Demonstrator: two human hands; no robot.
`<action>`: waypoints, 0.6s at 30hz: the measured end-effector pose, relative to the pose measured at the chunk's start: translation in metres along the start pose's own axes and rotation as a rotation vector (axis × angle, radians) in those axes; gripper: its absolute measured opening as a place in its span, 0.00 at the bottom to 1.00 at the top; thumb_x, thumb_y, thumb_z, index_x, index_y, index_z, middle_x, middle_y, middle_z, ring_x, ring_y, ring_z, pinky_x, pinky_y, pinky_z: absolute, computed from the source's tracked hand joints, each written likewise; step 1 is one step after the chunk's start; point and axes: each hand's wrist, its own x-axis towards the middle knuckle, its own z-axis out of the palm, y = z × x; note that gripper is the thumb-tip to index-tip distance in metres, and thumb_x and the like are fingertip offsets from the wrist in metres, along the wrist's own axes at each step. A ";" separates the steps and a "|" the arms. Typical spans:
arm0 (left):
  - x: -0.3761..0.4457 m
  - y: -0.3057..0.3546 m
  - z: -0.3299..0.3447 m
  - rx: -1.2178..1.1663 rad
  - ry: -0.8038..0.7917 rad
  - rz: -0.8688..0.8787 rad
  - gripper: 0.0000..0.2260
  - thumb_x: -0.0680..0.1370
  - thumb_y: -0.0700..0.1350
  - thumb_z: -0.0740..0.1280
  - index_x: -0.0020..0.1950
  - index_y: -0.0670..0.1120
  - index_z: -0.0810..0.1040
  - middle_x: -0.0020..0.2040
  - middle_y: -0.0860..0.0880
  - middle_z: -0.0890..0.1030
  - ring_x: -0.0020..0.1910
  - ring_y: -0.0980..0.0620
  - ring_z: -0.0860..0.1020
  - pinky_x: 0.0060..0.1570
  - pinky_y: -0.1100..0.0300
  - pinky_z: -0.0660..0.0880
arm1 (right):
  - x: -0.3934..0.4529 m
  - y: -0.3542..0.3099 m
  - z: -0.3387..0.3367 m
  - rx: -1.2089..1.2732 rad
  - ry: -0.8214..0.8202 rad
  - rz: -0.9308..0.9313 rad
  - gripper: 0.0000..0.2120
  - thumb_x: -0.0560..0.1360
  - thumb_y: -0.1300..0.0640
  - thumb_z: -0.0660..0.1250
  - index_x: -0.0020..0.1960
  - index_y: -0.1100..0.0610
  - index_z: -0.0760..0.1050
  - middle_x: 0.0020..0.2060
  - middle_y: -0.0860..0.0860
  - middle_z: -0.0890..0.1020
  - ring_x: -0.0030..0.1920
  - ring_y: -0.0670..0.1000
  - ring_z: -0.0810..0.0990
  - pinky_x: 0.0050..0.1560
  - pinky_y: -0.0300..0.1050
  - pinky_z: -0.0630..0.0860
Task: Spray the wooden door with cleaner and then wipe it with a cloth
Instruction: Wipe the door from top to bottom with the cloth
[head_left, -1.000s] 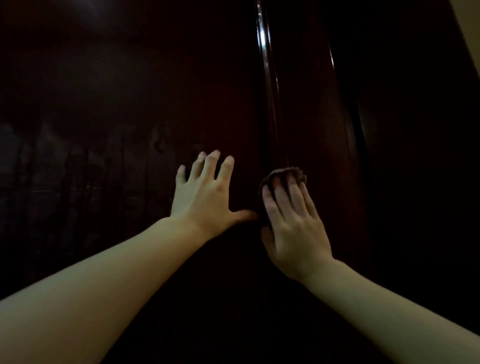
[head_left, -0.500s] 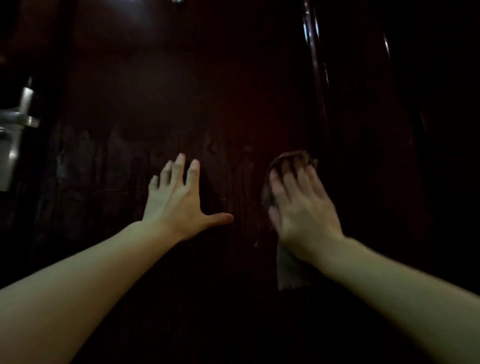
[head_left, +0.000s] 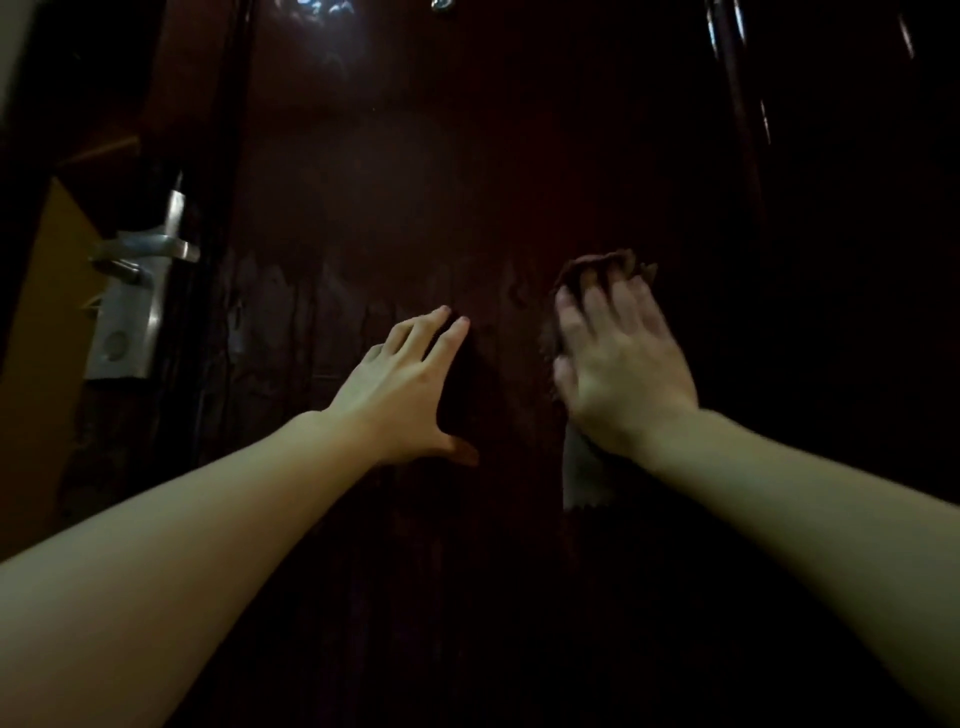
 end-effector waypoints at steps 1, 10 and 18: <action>-0.002 -0.002 0.002 0.004 0.009 -0.032 0.61 0.60 0.70 0.74 0.79 0.50 0.40 0.79 0.49 0.42 0.77 0.47 0.44 0.74 0.47 0.54 | -0.011 -0.015 0.003 0.013 -0.018 -0.083 0.34 0.76 0.44 0.48 0.77 0.58 0.57 0.75 0.61 0.62 0.76 0.63 0.55 0.77 0.56 0.43; -0.005 -0.006 0.011 -0.088 -0.144 -0.406 0.69 0.53 0.77 0.69 0.76 0.50 0.30 0.77 0.41 0.33 0.77 0.37 0.39 0.73 0.35 0.50 | 0.033 -0.007 -0.001 0.018 -0.030 -0.099 0.32 0.76 0.44 0.51 0.77 0.56 0.59 0.76 0.60 0.62 0.77 0.61 0.56 0.76 0.54 0.47; -0.016 -0.046 0.012 -0.041 -0.142 -0.227 0.67 0.55 0.73 0.74 0.78 0.52 0.34 0.79 0.49 0.37 0.78 0.44 0.44 0.73 0.39 0.57 | 0.028 -0.083 0.010 0.071 0.003 -0.247 0.31 0.76 0.44 0.52 0.76 0.54 0.61 0.76 0.56 0.63 0.77 0.59 0.55 0.77 0.55 0.46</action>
